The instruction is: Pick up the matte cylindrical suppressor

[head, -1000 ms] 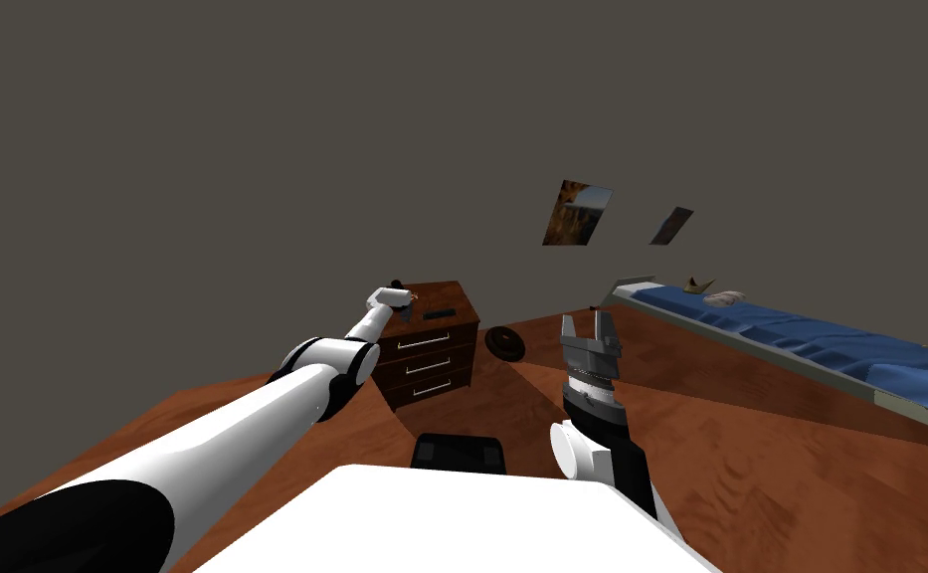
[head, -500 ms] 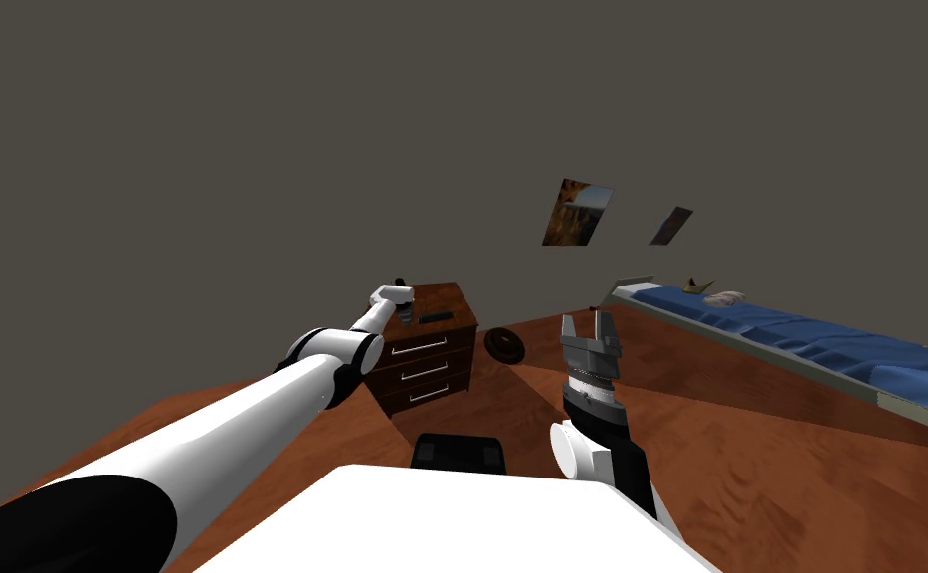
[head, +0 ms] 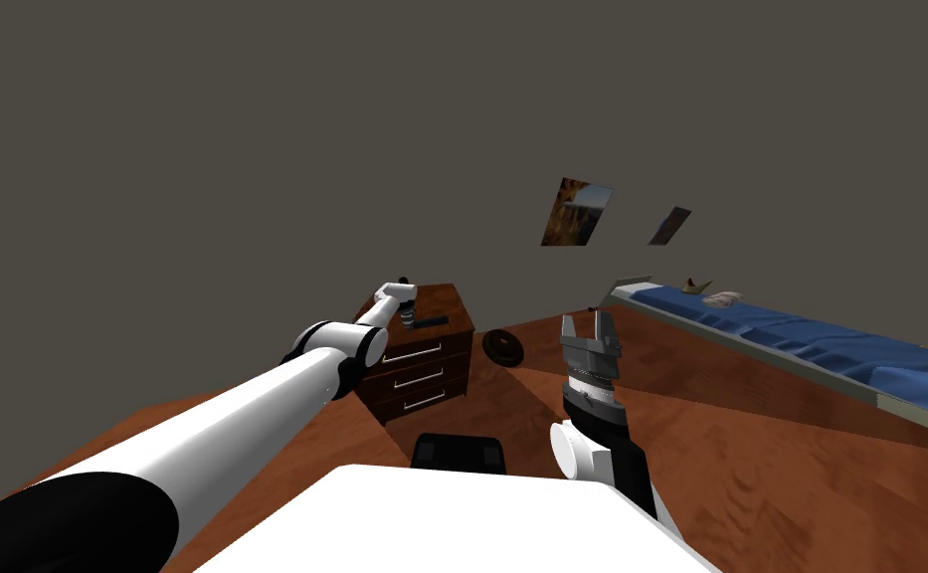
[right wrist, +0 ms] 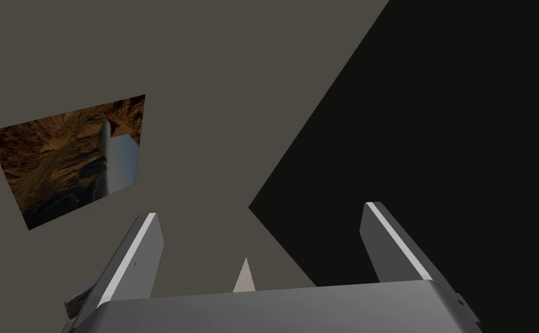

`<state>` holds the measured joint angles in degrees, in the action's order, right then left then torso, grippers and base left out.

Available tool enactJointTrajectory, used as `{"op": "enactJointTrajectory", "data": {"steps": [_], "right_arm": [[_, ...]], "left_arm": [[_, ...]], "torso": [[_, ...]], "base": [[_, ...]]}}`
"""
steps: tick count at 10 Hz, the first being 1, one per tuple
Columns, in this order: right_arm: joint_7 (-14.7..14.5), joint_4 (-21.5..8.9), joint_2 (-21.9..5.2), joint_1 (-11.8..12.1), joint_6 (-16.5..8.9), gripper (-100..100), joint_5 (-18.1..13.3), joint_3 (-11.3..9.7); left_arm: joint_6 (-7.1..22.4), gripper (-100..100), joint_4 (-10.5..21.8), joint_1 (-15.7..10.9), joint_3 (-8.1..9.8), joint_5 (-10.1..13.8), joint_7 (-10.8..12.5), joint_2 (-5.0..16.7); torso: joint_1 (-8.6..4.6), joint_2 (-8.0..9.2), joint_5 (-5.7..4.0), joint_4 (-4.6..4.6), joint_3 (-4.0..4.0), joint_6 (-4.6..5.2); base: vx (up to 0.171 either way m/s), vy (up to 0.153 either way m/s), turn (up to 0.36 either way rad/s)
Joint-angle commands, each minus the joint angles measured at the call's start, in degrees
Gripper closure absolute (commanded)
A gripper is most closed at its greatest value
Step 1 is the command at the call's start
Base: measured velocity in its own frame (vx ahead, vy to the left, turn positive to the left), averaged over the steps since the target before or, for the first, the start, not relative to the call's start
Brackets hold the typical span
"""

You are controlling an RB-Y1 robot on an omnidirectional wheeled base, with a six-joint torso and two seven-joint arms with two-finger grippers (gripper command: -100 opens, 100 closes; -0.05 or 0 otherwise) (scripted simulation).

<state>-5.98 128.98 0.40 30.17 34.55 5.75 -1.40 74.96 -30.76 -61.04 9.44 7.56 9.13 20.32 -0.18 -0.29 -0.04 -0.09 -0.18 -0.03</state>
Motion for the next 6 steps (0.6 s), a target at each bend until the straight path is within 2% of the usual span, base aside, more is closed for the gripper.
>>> {"op": "enactJointTrajectory", "data": {"steps": [1, 2, 4, 6], "right_arm": [[0.0, 0.0, 0.0, 0.0, 0.0, 0, 0.0, 0.0], [0.0, 0.0, 0.0, 0.0, 0.0, 0, 0.0, 0.0], [0.0, 0.0, 0.0, 0.0, 0.0, 0, 0.0, 0.0], [0.0, 0.0, 0.0, 0.0, 0.0, 0, 0.0, 0.0]], "left_arm": [[-0.4, -100, 2.3, -1.0, 0.06, 0.0, -0.1, 0.1], [1.8, -100, 4.3, -2.4, 0.36, -0.1, 0.0, -0.4], [1.8, -100, 4.4, -2.4, 0.36, -0.1, 0.0, -0.4], [5.4, -100, 7.7, -4.7, 0.91, -0.2, 0.2, -1.2]], "torso": [[0.00, 0.00, 0.00, 0.00, 0.00, 0.00], [0.11, 0.14, 0.03, 0.03, 0.07, -0.01], [0.08, 0.10, 0.03, 0.02, 0.06, -0.01], [0.08, 0.09, 0.02, 0.03, 0.06, 0.00]], "base": [[0.028, -0.007, 0.000], [0.059, -0.014, -0.032], [0.039, -0.016, -0.005], [0.085, -0.029, -0.040]]}}
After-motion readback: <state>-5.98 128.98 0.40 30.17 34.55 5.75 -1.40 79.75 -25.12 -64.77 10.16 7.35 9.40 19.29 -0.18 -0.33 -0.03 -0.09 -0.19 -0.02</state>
